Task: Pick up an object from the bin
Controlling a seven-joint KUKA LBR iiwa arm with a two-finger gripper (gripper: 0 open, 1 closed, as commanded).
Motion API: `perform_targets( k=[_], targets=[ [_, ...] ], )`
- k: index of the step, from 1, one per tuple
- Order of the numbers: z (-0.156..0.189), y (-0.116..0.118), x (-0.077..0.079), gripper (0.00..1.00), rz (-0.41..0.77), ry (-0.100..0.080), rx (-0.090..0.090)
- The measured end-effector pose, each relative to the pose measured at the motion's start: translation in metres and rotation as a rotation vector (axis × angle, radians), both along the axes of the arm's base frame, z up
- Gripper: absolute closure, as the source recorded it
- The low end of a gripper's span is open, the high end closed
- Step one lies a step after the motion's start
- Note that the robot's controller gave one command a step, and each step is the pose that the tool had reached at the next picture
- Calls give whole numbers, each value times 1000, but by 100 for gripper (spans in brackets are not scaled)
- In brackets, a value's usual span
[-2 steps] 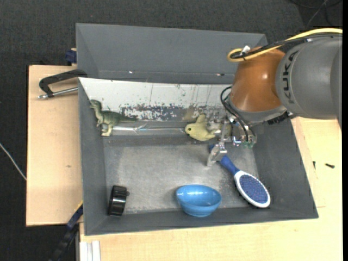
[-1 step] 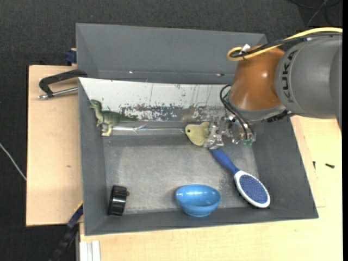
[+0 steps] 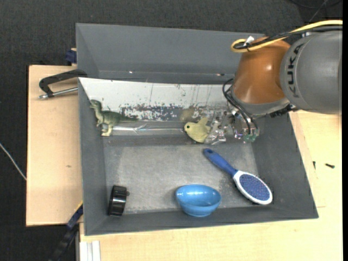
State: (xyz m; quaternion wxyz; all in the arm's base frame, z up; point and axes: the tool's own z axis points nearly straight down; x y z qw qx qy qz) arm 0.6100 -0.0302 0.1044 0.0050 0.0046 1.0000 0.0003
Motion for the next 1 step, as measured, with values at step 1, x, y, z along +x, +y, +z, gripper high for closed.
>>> perform_targets(
  k=[1],
  targets=[
    [97,0,3,100,-1,-6,0]
  ],
)
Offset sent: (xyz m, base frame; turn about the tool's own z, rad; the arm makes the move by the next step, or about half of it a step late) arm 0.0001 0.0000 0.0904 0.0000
